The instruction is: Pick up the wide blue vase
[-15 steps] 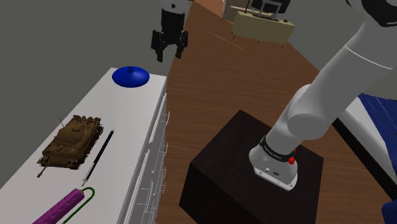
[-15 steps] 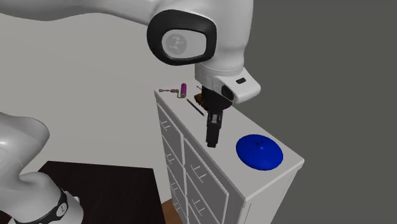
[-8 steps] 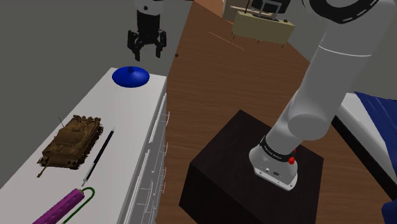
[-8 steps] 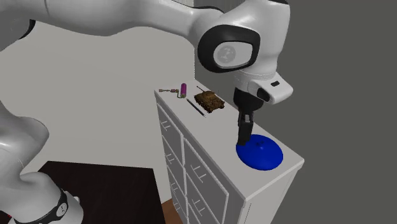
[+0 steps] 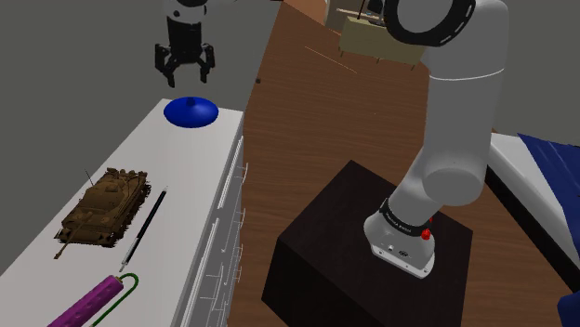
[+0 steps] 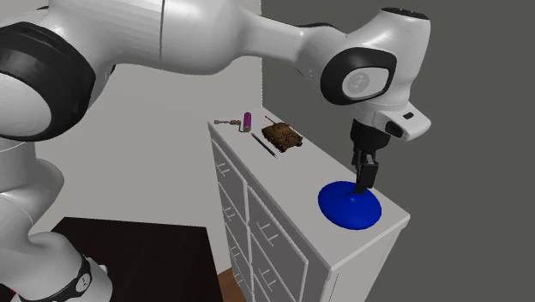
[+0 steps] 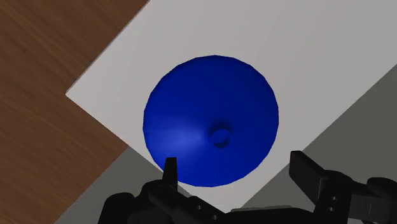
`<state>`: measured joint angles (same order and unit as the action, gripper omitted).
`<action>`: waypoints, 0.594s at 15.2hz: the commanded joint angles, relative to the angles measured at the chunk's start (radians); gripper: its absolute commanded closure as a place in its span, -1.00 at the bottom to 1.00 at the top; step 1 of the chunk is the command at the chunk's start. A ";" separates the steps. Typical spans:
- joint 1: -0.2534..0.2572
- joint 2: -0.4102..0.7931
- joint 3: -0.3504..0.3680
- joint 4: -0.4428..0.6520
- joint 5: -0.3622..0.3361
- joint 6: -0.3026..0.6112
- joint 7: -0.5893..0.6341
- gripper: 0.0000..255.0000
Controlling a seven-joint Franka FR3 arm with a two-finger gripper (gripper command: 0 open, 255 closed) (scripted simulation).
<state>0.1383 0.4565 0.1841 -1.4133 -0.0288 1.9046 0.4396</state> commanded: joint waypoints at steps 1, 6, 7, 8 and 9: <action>0.002 0.015 -0.001 -0.001 -0.003 0.017 0.002 -1.00; 0.001 0.029 -0.003 -0.054 -0.006 0.085 0.002 -1.00; 0.001 0.029 -0.003 -0.055 -0.006 0.085 0.002 -1.00; 0.001 0.029 -0.003 -0.054 -0.006 0.085 0.002 -1.00; 0.001 0.029 -0.003 -0.054 -0.006 0.085 0.002 1.00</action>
<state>0.1393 0.4850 0.1810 -1.4671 -0.0343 1.9875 0.4409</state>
